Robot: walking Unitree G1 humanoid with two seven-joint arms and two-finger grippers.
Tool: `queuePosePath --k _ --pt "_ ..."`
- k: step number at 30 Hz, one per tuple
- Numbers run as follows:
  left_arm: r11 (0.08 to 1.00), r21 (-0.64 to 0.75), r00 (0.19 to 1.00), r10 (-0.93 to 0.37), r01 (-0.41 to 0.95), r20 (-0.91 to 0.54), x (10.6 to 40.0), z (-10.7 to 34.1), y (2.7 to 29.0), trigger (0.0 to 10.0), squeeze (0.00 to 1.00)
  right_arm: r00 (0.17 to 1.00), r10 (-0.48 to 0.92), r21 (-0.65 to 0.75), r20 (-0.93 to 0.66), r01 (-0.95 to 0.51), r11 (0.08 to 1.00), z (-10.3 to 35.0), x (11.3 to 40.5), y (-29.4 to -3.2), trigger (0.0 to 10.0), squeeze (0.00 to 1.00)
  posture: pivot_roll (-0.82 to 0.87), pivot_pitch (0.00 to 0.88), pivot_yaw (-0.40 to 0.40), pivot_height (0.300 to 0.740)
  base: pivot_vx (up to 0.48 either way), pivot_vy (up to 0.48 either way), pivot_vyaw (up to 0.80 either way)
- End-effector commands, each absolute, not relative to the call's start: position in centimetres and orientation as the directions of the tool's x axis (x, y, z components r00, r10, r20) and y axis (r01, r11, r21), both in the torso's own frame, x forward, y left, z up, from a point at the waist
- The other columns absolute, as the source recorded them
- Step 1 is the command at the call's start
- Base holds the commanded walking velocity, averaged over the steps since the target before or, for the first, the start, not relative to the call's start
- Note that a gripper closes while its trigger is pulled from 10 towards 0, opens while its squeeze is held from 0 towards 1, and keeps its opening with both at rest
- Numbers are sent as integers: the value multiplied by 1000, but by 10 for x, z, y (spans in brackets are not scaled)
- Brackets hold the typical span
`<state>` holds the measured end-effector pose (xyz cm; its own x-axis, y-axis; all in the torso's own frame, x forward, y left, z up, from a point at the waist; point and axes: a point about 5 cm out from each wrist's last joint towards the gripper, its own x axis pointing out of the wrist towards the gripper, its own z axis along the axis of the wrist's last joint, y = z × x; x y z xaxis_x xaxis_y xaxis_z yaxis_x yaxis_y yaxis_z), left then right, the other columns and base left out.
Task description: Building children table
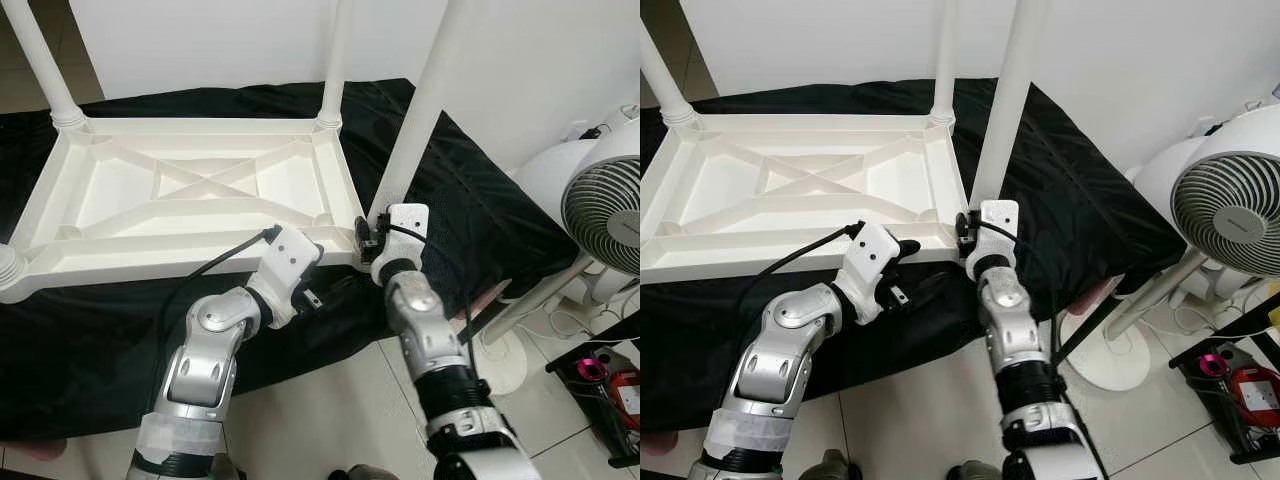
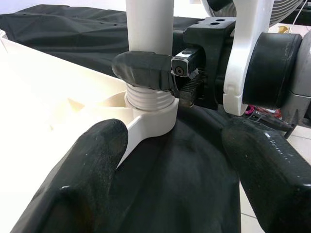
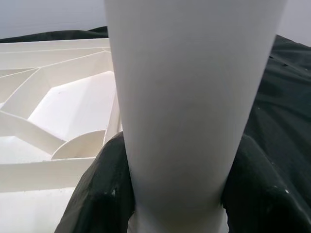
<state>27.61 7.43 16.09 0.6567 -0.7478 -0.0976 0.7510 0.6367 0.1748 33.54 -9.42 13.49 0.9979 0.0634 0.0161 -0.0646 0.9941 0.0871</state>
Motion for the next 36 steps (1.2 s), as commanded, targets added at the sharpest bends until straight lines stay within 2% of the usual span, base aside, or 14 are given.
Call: queuePosePath --k 1,3,4,5,6,13,14,17,21,24,26,30,34,36 --pt "741 189 762 -643 644 -74 281 162 78 10000 0 995 68 96 -78 -61 994 116 330 -95 10000 0 -52 33 -54 740 0 0 0" --pt "739 191 760 -645 646 -75 281 162 77 10000 0 995 69 79 -73 -63 995 116 330 -96 10000 0 -51 31 -55 740 0 0 0" --pt "738 192 759 -646 647 -75 281 162 77 10000 0 995 63 68 -72 -58 996 116 330 -99 10000 263 -51 31 -55 740 0 0 0" --pt "738 192 759 -646 647 -75 281 162 77 10000 0 995 63 68 -72 -58 996 116 330 -99 10000 263 -51 31 -55 740 0 0 0" --pt "738 195 760 -645 646 -73 281 162 77 10000 0 996 58 67 -63 -54 996 116 330 -103 10000 1000 -46 26 -56 740 0 0 0" --pt "746 200 769 -636 635 -67 283 164 78 10000 0 995 98 108 -8 -97 989 122 331 -117 10000 1000 -33 16 -62 740 0 0 0" --pt "746 202 769 -635 634 -68 283 164 79 10000 0 991 137 101 3 -136 986 123 331 -124 10000 0 -33 14 -62 740 0 0 0" --pt "746 207 770 -634 632 -68 284 164 80 10000 0 966 259 32 12 -259 965 126 333 -150 10000 0 -33 10 -61 740 0 0 0" --pt "746 208 770 -634 632 -67 284 164 80 10000 0 960 279 18 11 -279 960 127 334 -154 10000 0 -34 6 -61 740 0 0 0" --pt "744 209 768 -637 634 -63 285 165 79 10000 0 918 396 -60 4 -395 917 130 335 -163 10000 0 -38 1 -58 740 0 0 0" --pt "744 209 768 -637 634 -63 285 165 79 10000 0 918 396 -60 4 -395 917 130 335 -163 10000 0 -38 1 -58 740 0 0 0" --pt "739 212 764 -643 639 -60 287 166 77 10000 0 820 572 -125 -14 -569 813 138 342 -160 10000 0 -36 0 -56 740 0 0 0" --pt "738 217 763 -644 639 -55 287 168 76 10000 0 739 672 -147 -46 -670 728 142 350 -148 10000 0 -25 0 -55 740 0 0 0" --pt "738 218 763 -644 639 -54 287 168 76 10000 0 728 684 -157 -57 -683 714 143 352 -146 10000 0 -25 0 -55 740 0 0 0"
